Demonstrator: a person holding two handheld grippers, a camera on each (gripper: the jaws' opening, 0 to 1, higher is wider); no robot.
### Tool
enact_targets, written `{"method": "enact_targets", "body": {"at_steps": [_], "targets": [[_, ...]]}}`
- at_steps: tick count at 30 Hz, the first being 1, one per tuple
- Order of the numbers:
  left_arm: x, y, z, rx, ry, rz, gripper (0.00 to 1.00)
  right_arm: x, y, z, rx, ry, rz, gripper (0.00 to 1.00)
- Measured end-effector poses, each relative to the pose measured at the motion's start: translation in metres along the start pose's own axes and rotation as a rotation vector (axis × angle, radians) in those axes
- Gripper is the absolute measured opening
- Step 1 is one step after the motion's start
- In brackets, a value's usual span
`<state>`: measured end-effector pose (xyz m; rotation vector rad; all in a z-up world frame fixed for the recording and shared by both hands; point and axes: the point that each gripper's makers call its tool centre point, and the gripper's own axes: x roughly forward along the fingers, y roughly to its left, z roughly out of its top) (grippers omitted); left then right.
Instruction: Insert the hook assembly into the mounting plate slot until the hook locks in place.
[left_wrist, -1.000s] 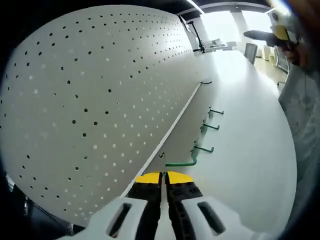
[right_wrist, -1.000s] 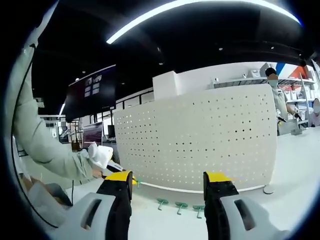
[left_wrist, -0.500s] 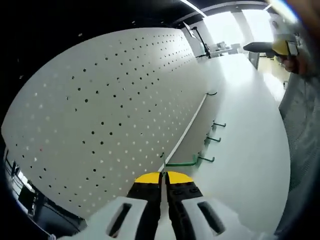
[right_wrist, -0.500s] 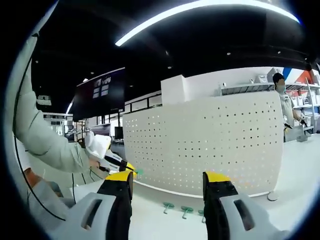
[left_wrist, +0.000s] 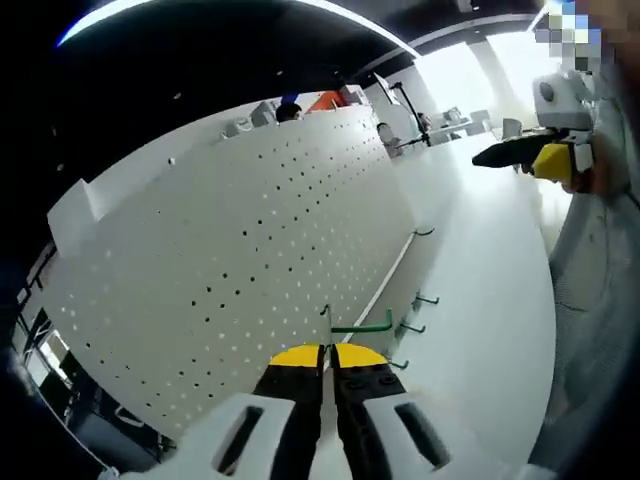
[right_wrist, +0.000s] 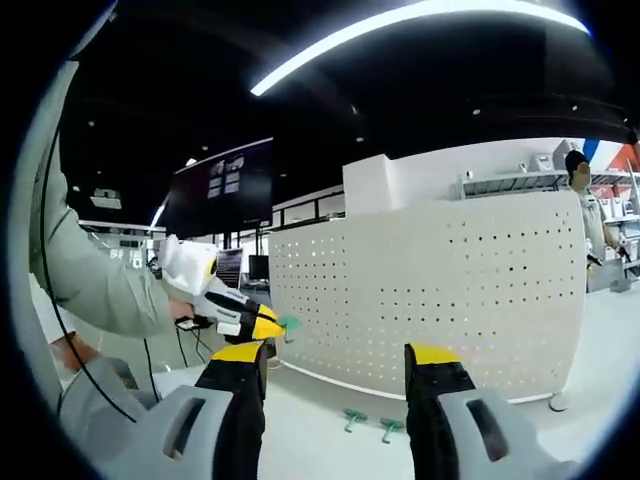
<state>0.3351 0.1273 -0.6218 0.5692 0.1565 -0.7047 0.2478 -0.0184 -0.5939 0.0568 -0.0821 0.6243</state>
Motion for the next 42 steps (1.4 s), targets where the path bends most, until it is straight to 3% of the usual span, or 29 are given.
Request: {"method": "enact_targets", "body": {"at_steps": [6,19,25,29,34,42], "targets": [[-0.008,-0.001,0.018,-0.058,-0.075,0.046,0.03,0.001,0.007,-0.001,-0.008,0.006,0.029,0.53],[-0.022,-0.005,0.019,-0.300,-0.196,0.148,0.03,0.003,0.017,-0.005,-0.049,0.030,0.063,0.50],[-0.026,-0.011,0.021,-0.331,-0.233,0.161,0.03,0.001,0.009,-0.004,-0.052,0.037,0.041,0.50],[-0.028,-0.013,0.021,-0.378,-0.258,0.170,0.03,0.000,0.005,0.001,-0.046,0.034,0.031,0.49],[-0.033,-0.014,0.028,-0.432,-0.317,0.176,0.03,0.003,0.006,0.016,-0.019,0.012,0.047,0.42],[-0.028,-0.028,0.047,-0.411,-0.366,0.128,0.03,0.013,0.013,0.039,0.070,-0.025,0.085,0.28]]}}
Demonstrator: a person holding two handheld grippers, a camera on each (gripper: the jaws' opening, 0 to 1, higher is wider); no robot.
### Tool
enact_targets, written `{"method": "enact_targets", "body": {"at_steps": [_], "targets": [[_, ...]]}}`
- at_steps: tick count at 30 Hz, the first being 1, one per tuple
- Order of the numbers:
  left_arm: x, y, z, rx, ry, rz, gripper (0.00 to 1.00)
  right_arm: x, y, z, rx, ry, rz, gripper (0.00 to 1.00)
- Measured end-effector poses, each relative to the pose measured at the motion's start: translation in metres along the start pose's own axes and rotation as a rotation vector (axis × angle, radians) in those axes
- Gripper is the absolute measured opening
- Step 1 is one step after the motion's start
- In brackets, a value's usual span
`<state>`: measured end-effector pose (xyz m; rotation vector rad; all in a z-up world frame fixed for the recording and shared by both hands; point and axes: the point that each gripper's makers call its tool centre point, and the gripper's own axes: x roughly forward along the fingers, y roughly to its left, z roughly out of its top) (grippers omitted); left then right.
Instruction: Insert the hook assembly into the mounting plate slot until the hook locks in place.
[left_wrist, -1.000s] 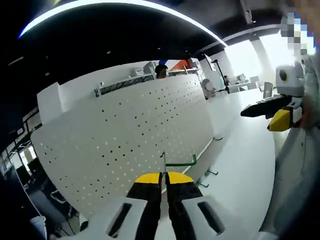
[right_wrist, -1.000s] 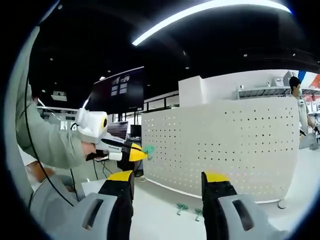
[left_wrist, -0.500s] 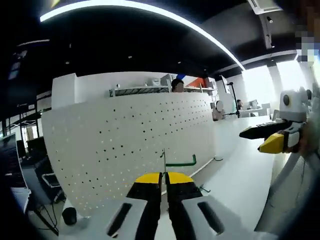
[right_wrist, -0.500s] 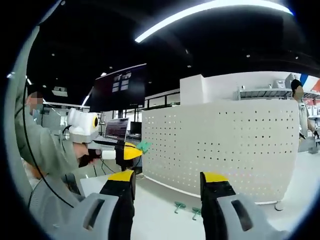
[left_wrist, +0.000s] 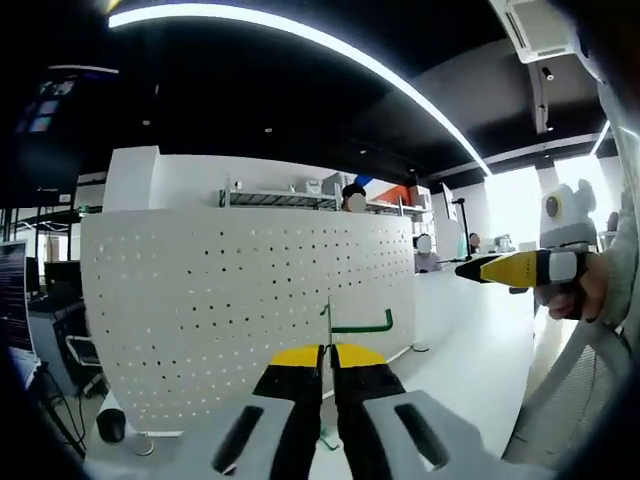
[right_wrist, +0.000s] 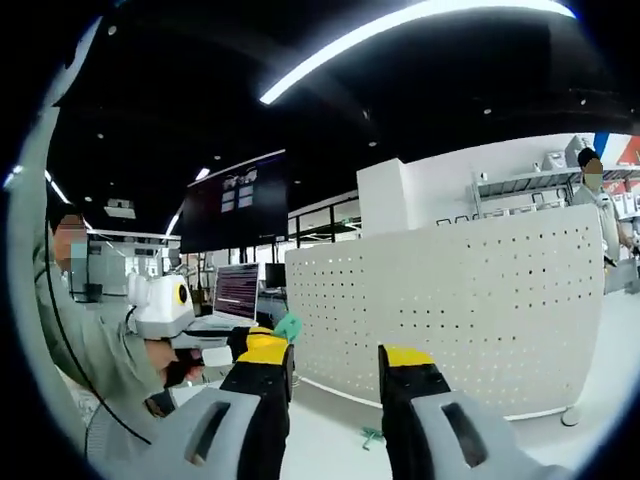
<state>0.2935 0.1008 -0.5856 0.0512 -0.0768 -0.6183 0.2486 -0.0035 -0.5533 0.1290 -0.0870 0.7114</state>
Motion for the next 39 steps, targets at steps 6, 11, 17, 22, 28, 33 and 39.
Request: {"method": "enact_targets", "body": {"at_steps": [6,11,17,22,28,33,39], "targets": [[0.004,-0.013,0.009,0.002,-0.023,-0.035,0.03,0.002,0.005,0.003,0.021,-0.005,0.024,0.23],[0.007,-0.023,0.016,-0.009,-0.047,-0.053,0.03,0.004,0.008,0.006,0.055,-0.014,0.038,0.22],[0.008,-0.030,0.020,-0.009,-0.062,-0.065,0.03,0.007,0.009,0.010,0.054,-0.033,0.048,0.22],[0.008,-0.036,0.024,-0.010,-0.074,-0.075,0.03,0.011,0.015,0.010,0.056,-0.030,0.069,0.22],[0.008,-0.042,0.026,-0.022,-0.085,-0.090,0.03,0.015,0.022,0.010,0.063,-0.023,0.089,0.20],[0.006,-0.047,0.029,-0.022,-0.093,-0.100,0.03,0.017,0.023,0.010,0.081,-0.022,0.088,0.17],[0.006,-0.060,0.038,0.000,-0.113,-0.134,0.03,0.016,0.025,0.013,0.066,-0.025,0.090,0.15]]}}
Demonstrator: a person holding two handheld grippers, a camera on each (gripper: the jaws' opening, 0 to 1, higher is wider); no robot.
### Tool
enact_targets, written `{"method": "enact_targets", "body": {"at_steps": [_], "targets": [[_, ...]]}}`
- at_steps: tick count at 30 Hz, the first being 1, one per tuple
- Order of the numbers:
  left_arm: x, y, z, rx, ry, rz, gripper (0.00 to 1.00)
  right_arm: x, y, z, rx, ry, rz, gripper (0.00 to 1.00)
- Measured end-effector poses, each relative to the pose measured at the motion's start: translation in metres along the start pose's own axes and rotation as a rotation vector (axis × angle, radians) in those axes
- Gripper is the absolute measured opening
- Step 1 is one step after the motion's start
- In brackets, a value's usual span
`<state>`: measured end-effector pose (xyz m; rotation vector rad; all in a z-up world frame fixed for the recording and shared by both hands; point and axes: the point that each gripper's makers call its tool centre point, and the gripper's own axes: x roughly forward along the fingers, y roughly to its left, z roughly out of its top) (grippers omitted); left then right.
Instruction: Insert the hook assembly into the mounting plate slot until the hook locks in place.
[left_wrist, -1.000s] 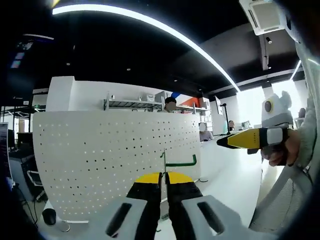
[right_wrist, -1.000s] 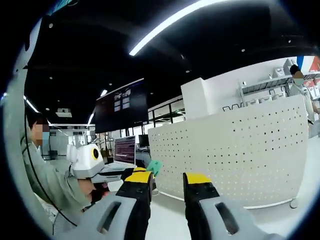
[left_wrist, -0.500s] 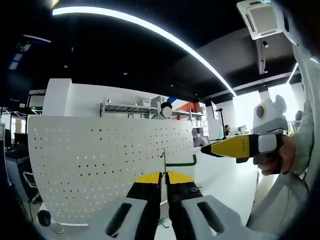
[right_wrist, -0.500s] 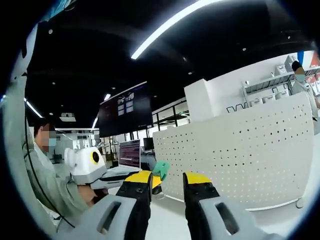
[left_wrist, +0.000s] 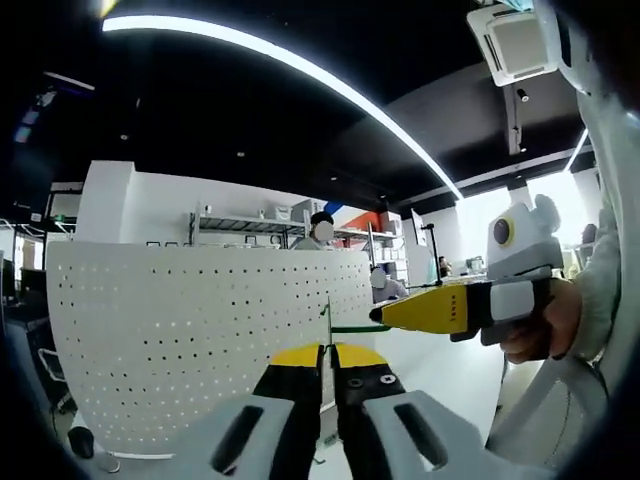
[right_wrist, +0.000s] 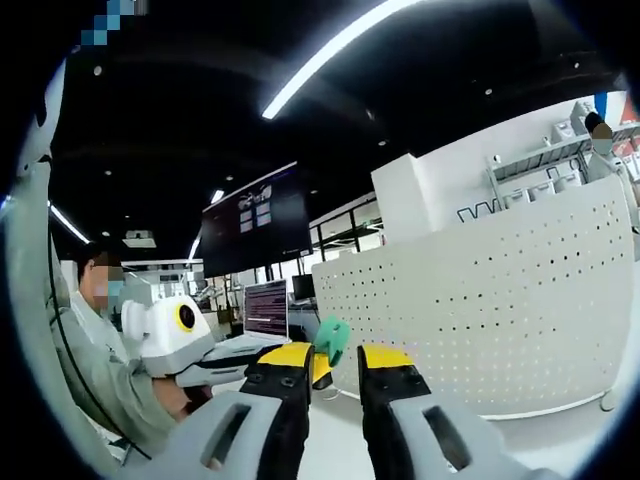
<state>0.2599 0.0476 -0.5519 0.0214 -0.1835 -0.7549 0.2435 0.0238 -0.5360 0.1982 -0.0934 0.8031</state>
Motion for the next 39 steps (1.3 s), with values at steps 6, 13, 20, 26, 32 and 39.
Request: {"method": "enact_targets", "body": {"at_steps": [6,13,20,26,32,39], "targets": [[0.002,-0.008,0.006,0.024,-0.014,-0.017,0.03,0.000,0.002,0.001,0.004,0.000,0.004,0.14],[0.002,-0.017,0.011,0.049,-0.025,-0.042,0.03,0.000,0.003,0.005,-0.004,-0.008,0.004,0.10],[0.002,-0.022,0.013,0.057,-0.032,-0.059,0.03,0.000,0.003,0.003,-0.008,-0.003,-0.003,0.07],[0.002,-0.024,0.010,0.069,-0.021,-0.065,0.03,0.000,0.001,0.000,-0.007,0.006,-0.013,0.04],[0.003,-0.023,0.005,0.070,-0.008,-0.058,0.03,0.001,0.006,-0.004,-0.039,0.017,-0.004,0.01],[0.006,-0.019,-0.001,0.083,0.006,-0.046,0.04,0.006,0.002,-0.008,-0.062,0.034,-0.021,0.01]]}}
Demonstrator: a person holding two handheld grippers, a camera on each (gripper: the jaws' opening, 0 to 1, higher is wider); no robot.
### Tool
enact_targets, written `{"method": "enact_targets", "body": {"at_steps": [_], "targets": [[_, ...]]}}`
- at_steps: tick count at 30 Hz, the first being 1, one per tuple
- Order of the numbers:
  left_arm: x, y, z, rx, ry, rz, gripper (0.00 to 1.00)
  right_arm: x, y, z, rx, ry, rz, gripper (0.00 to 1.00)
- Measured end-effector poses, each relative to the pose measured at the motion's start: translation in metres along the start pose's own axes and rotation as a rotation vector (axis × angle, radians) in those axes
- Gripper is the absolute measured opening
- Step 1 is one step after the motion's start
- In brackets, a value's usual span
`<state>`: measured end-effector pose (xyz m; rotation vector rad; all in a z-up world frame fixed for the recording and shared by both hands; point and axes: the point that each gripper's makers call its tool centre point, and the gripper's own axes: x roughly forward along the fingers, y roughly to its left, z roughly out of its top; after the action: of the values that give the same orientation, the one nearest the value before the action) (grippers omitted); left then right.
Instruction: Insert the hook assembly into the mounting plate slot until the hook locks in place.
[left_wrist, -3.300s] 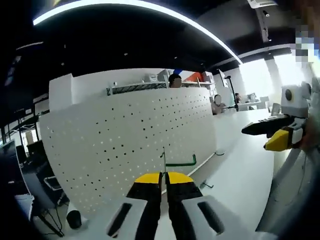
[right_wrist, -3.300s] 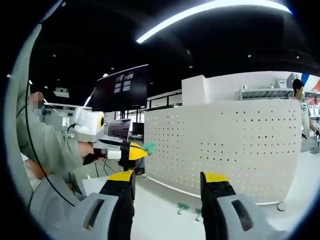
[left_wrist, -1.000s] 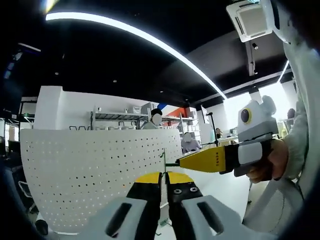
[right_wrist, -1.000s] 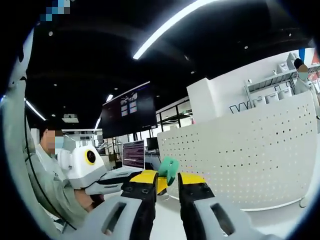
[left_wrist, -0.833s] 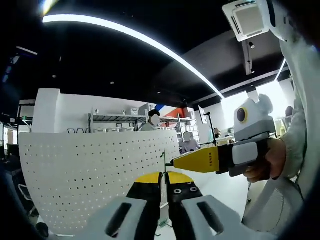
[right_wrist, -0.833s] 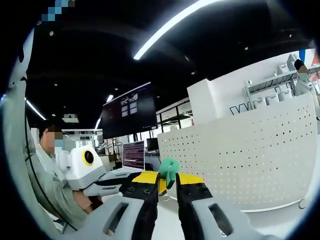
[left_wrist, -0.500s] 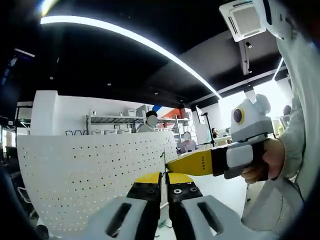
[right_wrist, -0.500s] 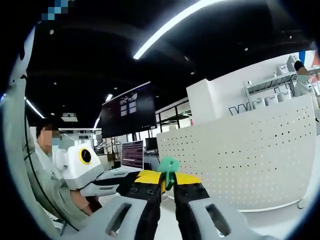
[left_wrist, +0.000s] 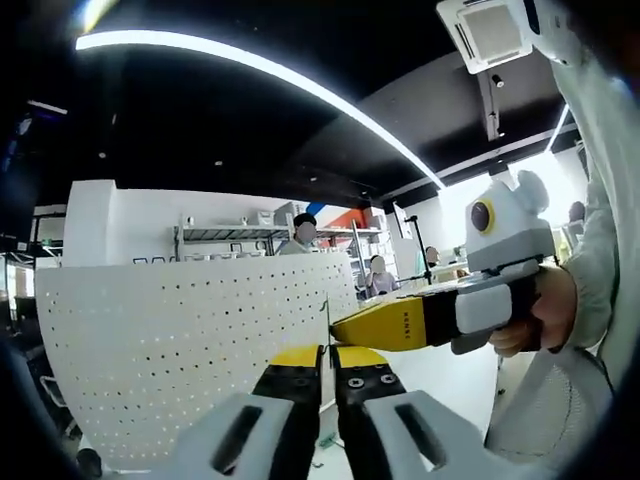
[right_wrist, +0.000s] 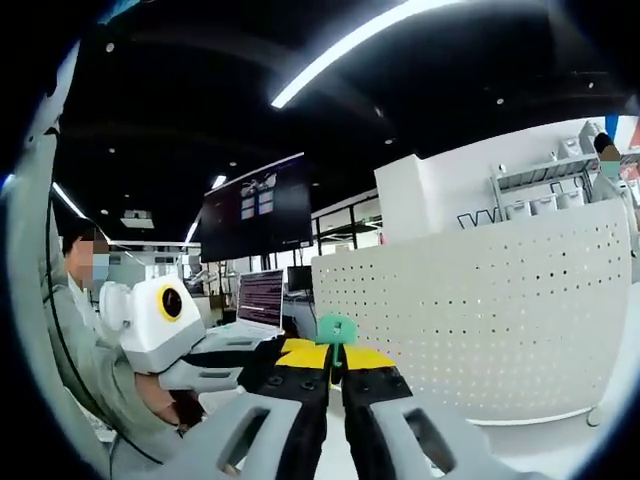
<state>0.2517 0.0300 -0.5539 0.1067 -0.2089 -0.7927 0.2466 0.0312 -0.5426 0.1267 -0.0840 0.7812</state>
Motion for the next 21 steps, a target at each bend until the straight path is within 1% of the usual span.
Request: {"method": "enact_targets", "body": {"at_steps": [4,7,9,12,15,18,21], "targets": [[0.004,0.005,-0.009,-0.019,0.028,-0.006,0.04,0.005,-0.006,-0.006,0.008,0.018,-0.033,0.01],[0.009,0.007,-0.013,-0.008,0.035,-0.016,0.05,0.008,-0.011,-0.009,0.009,0.022,-0.058,0.01],[0.012,0.009,-0.015,-0.017,0.042,-0.020,0.05,0.010,-0.015,-0.011,0.011,0.028,-0.074,0.01],[0.016,0.011,-0.018,-0.044,0.045,-0.029,0.06,0.013,-0.018,-0.010,-0.007,0.027,-0.094,0.01],[0.020,0.013,-0.024,-0.040,0.065,-0.044,0.08,0.017,-0.022,-0.007,0.000,0.011,-0.109,0.01],[0.020,0.016,-0.026,-0.046,0.071,-0.038,0.16,0.023,-0.029,-0.004,-0.021,0.006,-0.129,0.01],[0.020,0.020,-0.028,-0.056,0.077,-0.020,0.25,0.026,-0.037,-0.002,-0.006,-0.002,-0.146,0.01]]}}
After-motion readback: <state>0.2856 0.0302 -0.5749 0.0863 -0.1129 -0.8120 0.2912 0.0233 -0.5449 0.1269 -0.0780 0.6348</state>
